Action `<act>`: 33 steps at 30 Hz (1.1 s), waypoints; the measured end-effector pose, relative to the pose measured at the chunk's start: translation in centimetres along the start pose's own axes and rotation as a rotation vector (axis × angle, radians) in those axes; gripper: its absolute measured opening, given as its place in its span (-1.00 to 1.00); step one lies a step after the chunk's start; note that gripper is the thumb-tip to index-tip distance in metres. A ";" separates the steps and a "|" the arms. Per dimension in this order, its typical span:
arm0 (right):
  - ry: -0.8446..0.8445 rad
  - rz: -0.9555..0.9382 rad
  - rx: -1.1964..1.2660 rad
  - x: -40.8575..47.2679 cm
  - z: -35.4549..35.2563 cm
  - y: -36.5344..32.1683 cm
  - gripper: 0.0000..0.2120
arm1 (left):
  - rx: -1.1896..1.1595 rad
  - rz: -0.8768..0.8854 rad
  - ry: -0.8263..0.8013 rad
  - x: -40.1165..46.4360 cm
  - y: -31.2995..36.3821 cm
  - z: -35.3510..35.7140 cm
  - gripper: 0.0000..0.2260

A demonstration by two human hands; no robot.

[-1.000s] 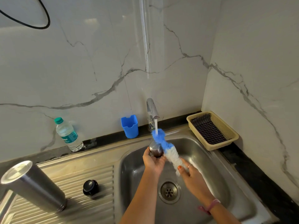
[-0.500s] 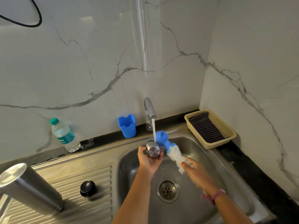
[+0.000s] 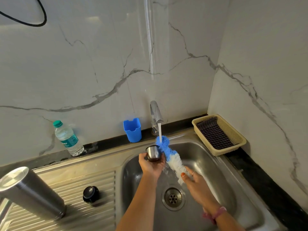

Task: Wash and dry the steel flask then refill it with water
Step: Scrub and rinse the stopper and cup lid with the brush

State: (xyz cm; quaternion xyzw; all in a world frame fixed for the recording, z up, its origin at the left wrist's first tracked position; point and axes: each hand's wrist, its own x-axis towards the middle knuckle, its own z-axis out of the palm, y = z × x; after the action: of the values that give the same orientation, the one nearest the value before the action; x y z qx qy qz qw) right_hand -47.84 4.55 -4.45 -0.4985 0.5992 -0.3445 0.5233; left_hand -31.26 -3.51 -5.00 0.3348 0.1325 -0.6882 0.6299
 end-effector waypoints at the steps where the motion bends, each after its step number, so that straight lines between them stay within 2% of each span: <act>1: -0.001 -0.002 0.005 -0.3 0.1 0.1 -0.62 | 0.007 0.017 -0.004 0.2 0.1 0.0 -0.58; 4: 0.022 0.018 0.067 -0.9 0.1 0.8 -0.65 | 0.100 0.057 0.002 0.4 -0.1 -0.1 -0.53; 9: 0.045 0.013 0.108 -1.3 0.1 0.0 -0.71 | 0.057 0.002 0.026 0.6 -1.0 -0.4 -0.52; 13: 0.027 0.016 0.074 -1.5 0.0 0.0 -0.60 | 0.008 0.038 0.085 1.4 -0.9 0.1 -0.53; 19: 0.023 0.056 0.053 -1.4 -0.8 -0.4 -0.60 | 0.092 0.034 0.017 1.2 -1.0 -0.3 -0.56; 25: -0.032 -0.006 -0.181 -1.3 -3.8 -2.6 -0.67 | 0.132 0.069 0.009 1.7 0.2 -0.6 -0.65; 30: -0.178 -0.014 -0.692 0.8 -6.2 -5.8 -0.60 | 0.346 0.058 -0.018 1.4 0.2 -1.1 -0.68; 33: -0.221 0.028 -0.672 2.6 -6.1 -7.3 -0.62 | 0.342 0.052 0.016 1.6 -0.2 -1.5 -0.61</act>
State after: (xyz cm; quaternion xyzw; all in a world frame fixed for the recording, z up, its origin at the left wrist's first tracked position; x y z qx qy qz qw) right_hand -51.95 -0.60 2.98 -0.6688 0.6256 -0.0647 0.3965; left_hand -30.98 -3.86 -7.14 0.4458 0.0097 -0.6815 0.5803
